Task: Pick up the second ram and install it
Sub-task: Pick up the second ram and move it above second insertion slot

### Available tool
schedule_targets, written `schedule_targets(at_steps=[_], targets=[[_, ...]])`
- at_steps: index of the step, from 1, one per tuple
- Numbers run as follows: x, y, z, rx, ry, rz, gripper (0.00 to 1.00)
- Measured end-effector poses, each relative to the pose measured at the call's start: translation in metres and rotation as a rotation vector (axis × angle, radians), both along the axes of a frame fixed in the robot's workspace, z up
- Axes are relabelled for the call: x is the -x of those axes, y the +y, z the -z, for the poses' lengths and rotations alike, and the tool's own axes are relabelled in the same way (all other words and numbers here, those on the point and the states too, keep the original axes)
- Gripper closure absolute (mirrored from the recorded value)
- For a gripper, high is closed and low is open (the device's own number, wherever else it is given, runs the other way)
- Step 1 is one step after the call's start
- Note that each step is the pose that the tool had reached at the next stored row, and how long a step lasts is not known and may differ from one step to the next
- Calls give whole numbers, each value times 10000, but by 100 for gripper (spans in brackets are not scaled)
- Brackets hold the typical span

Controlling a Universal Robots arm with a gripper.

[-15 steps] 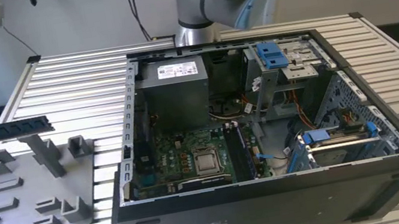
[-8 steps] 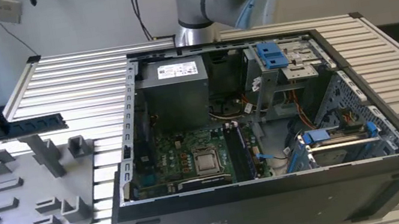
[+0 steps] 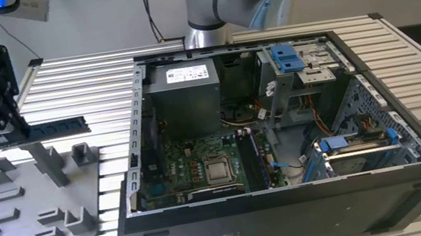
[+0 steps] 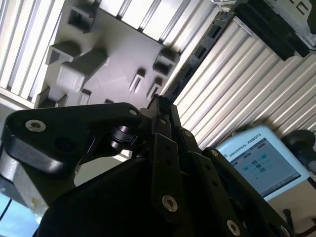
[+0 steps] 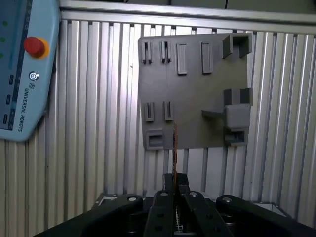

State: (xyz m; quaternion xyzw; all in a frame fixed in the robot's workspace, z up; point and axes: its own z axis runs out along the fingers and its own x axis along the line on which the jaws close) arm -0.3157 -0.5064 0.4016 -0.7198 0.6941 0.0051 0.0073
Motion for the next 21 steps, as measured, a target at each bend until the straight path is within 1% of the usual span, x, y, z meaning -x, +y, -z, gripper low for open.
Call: schedule_targets(at_steps=[6, 21], targets=[[-174, 0, 0, 0, 0, 1, 86], [-659, 0, 0, 1, 1, 0, 86]])
